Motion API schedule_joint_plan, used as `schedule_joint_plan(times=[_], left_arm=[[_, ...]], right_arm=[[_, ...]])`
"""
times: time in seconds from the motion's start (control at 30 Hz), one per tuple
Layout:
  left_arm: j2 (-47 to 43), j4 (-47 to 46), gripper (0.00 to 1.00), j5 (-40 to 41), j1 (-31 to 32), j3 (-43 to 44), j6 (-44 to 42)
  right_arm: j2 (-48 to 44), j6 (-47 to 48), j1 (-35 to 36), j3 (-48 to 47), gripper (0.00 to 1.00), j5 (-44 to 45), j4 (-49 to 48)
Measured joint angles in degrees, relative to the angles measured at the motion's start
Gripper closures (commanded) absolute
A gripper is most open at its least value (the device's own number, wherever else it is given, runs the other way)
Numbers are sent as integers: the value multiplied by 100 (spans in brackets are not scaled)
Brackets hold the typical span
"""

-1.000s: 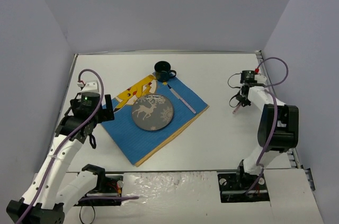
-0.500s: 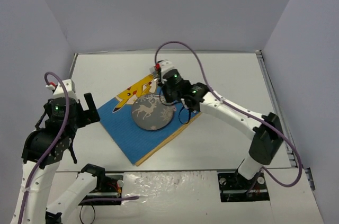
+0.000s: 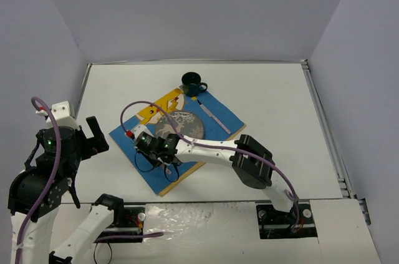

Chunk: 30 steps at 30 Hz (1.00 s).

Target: Set the dinner table for one person

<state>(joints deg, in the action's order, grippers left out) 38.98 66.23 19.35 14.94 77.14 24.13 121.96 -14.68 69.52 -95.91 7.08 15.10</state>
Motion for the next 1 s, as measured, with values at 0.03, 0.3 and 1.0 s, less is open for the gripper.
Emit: schedule_joint_plan(times=[0.03,0.3,1.0], left_arm=[[-17,18,3,0,0,0,1],[-26,62,3,4,7,-11,6],[-26,58,3,-7,44,-11,10]], right_arm=[[57,-70,31,-13,100,-1,10],[170,-786,-44,-33,100,80,41],[550,-1215,-15,-141,100,193,48]])
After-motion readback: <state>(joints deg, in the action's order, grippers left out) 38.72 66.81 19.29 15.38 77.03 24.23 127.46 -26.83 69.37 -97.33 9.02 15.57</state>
